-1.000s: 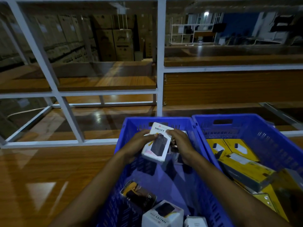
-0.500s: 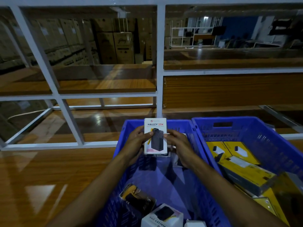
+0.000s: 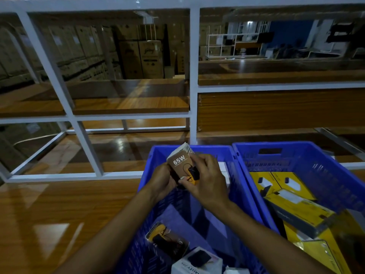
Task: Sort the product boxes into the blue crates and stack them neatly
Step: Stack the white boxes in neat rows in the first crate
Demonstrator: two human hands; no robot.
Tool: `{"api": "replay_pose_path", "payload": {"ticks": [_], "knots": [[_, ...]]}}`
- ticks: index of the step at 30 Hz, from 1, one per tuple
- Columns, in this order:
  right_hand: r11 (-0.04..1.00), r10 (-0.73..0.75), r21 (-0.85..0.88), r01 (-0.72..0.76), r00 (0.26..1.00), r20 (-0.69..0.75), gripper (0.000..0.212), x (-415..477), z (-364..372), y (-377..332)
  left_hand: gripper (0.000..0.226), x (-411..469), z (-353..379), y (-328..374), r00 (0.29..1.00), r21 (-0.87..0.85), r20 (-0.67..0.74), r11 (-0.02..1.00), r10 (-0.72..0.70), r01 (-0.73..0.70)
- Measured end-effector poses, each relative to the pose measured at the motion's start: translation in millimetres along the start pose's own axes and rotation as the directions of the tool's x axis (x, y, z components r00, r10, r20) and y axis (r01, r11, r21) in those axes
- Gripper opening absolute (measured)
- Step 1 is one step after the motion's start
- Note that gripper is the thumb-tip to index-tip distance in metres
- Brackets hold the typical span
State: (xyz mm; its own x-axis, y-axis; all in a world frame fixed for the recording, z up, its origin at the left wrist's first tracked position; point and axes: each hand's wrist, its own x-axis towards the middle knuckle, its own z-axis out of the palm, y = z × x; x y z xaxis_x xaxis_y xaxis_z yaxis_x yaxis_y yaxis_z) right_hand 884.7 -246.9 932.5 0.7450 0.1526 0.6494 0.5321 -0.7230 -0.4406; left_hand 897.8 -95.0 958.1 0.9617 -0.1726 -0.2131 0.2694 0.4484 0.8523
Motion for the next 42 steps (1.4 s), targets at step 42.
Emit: {"api": "replay_pose_path", "payload": {"ticks": [42], "knots": [[0.717,0.564,0.173,-0.676,0.707,0.426,0.034,18.5,-10.3,44.4,0.011,16.9,-0.1,-21.8,0.982,0.489,-0.175,0.872,0.074,0.021]]}}
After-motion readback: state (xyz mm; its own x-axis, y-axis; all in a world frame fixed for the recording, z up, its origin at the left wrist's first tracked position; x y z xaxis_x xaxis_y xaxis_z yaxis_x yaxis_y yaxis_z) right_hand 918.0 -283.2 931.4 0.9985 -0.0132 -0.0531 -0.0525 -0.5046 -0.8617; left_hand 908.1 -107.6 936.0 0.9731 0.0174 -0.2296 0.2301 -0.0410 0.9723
